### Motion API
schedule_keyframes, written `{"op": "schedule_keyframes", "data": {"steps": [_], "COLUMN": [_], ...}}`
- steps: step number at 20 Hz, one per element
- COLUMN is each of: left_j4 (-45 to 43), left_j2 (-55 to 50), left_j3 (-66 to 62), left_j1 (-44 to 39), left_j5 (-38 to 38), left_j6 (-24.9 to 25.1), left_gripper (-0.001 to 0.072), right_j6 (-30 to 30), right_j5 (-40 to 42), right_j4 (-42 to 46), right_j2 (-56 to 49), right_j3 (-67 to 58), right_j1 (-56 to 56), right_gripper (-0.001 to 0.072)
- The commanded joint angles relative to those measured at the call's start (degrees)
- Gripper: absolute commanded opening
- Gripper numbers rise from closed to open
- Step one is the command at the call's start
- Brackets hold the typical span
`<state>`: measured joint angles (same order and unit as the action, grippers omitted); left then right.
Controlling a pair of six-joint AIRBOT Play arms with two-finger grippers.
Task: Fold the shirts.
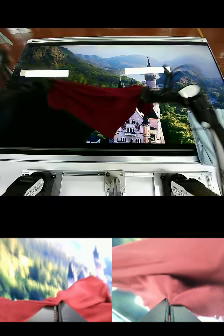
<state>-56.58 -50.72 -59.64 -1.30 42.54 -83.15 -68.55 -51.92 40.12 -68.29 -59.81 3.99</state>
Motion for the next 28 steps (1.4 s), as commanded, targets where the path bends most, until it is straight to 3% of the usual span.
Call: {"op": "schedule_keyframes", "data": {"steps": [1, 6, 11, 15, 19, 23, 25, 28], "left_j4": [0.1, 0.1, 0.0, -3.8, -10.8, -12.8, -12.9, -11.1], "left_j2": [2.3, 7.1, 13.7, 16.5, 15.7, 12.7, 9.1, -0.6], "left_j3": [-17.0, -42.1, -50.1, -50.0, -43.7, -28.0, -18.9, -10.3], "left_j1": [5.1, 6.1, 6.1, 6.1, 6.1, 6.1, 6.1, 6.0], "left_j5": [12.9, 12.6, 13.0, 22.7, 28.6, 27.5, 22.5, 11.9], "left_j6": [7.3, 7.5, 7.5, 7.5, 6.5, 5.9, 3.2, 1.0], "left_gripper": [0.0038, 0.0038, 0.0038, 0.0038, 0.0038, 0.0038, 0.0038, 0.0038], "right_j6": [6.0, 1.4, -9.9, -12.5, -20.0, -23.2, -23.4, -23.4], "right_j5": [-1.4, 15.6, 10.3, 0.2, -10.1, -19.0, -17.3, -7.3], "right_j4": [2.1, 8.4, 14.4, 18.0, 34.0, 36.2, 36.1, 35.2], "right_j2": [16.9, 34.9, 41.6, 42.8, 38.7, 27.0, 19.1, 5.2], "right_j3": [-8.0, -19.7, -23.9, -23.9, -23.9, -23.7, -22.5, -21.8], "right_j1": [-2.5, -5.6, -6.4, -6.4, -6.4, -6.4, -6.4, -6.4], "right_gripper": [0.0055, 0.0054, 0.0055, 0.0055, 0.0055, 0.0055, 0.0055, 0.0055]}}
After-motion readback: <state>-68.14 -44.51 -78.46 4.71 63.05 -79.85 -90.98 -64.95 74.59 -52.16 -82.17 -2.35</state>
